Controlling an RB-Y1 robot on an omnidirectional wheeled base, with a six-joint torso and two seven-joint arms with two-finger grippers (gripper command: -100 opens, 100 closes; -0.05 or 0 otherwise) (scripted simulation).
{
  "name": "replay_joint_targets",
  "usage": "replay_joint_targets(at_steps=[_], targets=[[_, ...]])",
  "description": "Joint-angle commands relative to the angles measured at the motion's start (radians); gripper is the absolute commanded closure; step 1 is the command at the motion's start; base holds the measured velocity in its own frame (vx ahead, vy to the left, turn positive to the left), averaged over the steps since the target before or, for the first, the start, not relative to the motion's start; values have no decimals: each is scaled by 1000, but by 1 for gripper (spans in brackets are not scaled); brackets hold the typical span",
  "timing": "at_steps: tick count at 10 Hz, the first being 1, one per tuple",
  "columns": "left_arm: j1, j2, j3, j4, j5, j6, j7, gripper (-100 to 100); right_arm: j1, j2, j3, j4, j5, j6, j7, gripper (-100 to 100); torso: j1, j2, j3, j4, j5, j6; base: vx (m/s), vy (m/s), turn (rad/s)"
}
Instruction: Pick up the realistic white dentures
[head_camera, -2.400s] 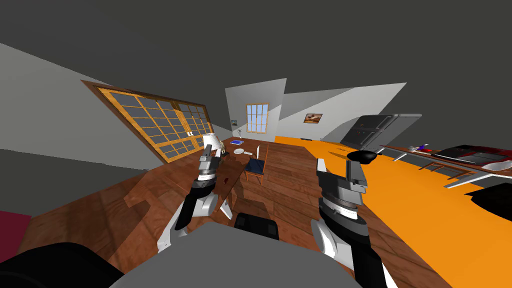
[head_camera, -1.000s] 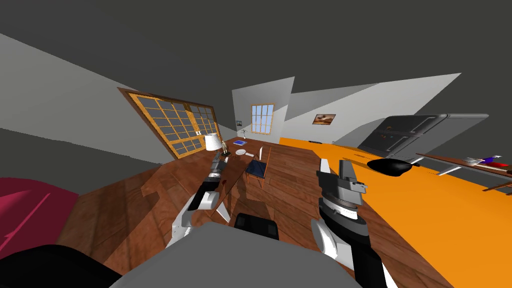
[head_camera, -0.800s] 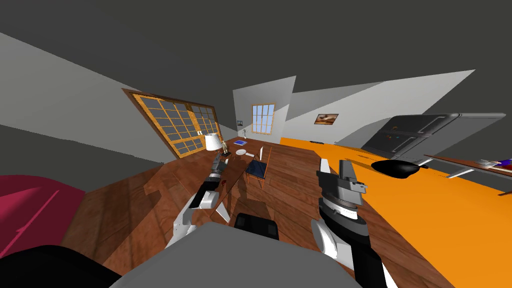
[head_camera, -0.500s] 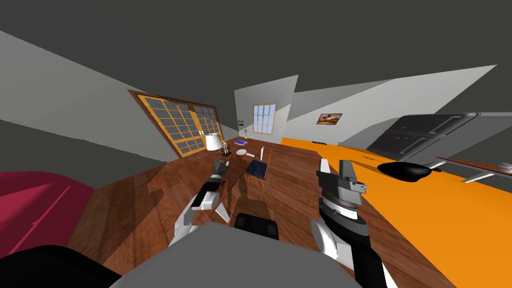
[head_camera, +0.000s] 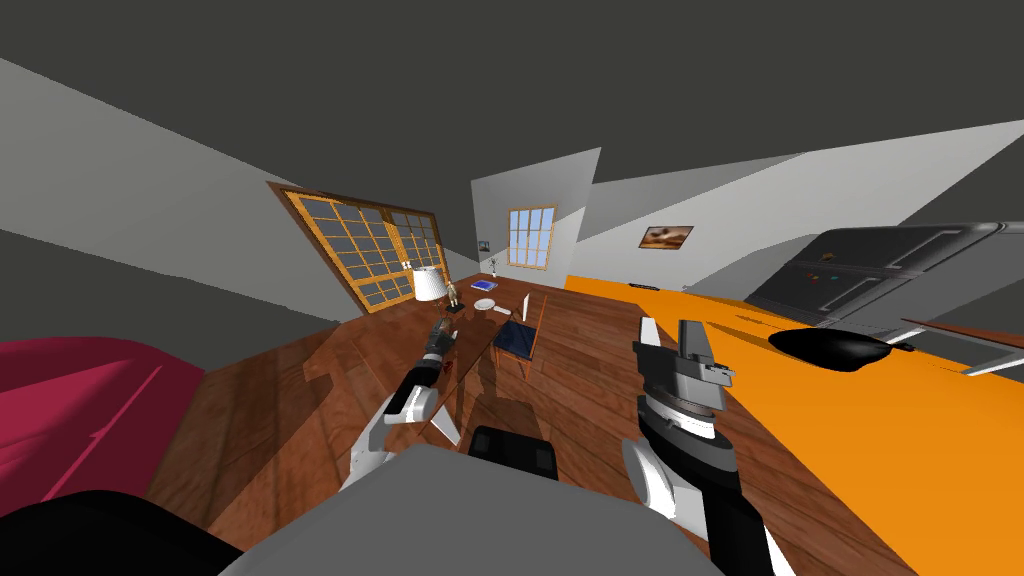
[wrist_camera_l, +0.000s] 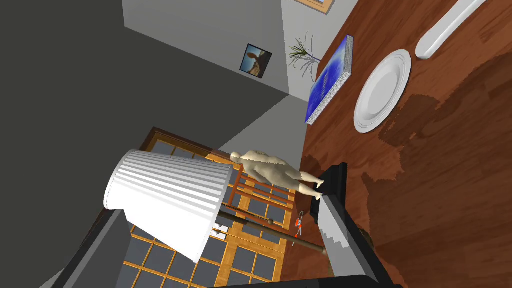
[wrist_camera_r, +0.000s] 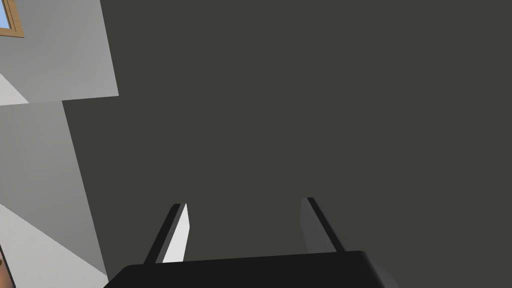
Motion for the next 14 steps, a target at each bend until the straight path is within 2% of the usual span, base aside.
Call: replay_joint_targets(at_steps=[1,11,12,14], targets=[[-7,0,2,48,15,18,10,-100,0,0,0,0,0,0,0,0,0,0,0,0,0,0,20,-8,39],[-10,-10,37,302,143,142,42,-100,0,0,0,0,0,0,0,0,1,-1,-1,0,0,0,28,-9,29],[-10,-10,37,302,143,142,42,-100,0,0,0,0,0,0,0,0,1,-1,-1,0,0,0,26,4,12],[-11,-20,47,351,168,163,45,-100,0,0,0,0,0,0,0,0,1,-1,0,0,0,0,32,15,18]])
